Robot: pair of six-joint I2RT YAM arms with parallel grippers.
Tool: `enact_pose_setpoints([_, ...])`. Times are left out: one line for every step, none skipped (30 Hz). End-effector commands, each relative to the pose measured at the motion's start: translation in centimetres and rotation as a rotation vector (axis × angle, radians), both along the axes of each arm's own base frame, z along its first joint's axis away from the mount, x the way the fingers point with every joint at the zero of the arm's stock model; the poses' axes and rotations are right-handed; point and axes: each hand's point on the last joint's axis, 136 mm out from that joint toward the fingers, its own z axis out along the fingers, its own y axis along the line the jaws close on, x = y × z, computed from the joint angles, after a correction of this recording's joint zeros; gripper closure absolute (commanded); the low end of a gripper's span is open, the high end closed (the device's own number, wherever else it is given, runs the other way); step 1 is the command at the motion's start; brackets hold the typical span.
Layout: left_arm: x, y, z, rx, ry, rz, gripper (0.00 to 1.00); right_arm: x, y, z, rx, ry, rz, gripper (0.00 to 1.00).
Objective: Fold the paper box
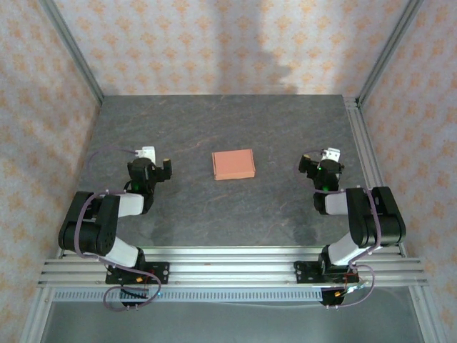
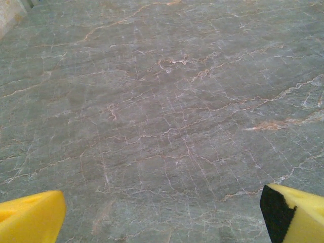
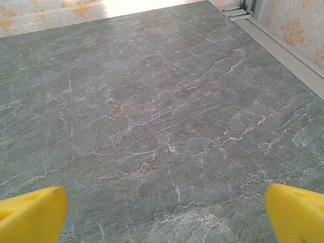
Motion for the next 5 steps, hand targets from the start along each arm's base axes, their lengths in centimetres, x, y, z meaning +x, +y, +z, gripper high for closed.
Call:
enact_pose_setpoints([0.88, 0.23, 1.64, -0.002, -0.057, 0.02, 0.0, 0.72, 0.14, 1.12, 0.002, -0.043, 0.01, 0.01])
enact_pose_setpoints([0.87, 0.24, 1.61, -0.002, -0.057, 0.02, 0.0, 0.72, 0.16, 1.12, 0.002, -0.044, 0.01, 0.01])
enact_pose_setpoints([0.88, 0.2, 1.67, -0.002, -0.059, 0.019, 0.0, 0.72, 0.16, 1.12, 0.002, -0.043, 0.01, 0.01])
enact_pose_setpoints([0.89, 0.17, 1.66, -0.003, -0.059, 0.017, 0.0, 0.72, 0.17, 1.12, 0.002, -0.043, 0.011, 0.01])
enact_pose_setpoints([0.88, 0.19, 1.67, -0.002, -0.059, 0.019, 0.0, 0.69, 0.18, 1.12, 0.002, -0.043, 0.011, 0.01])
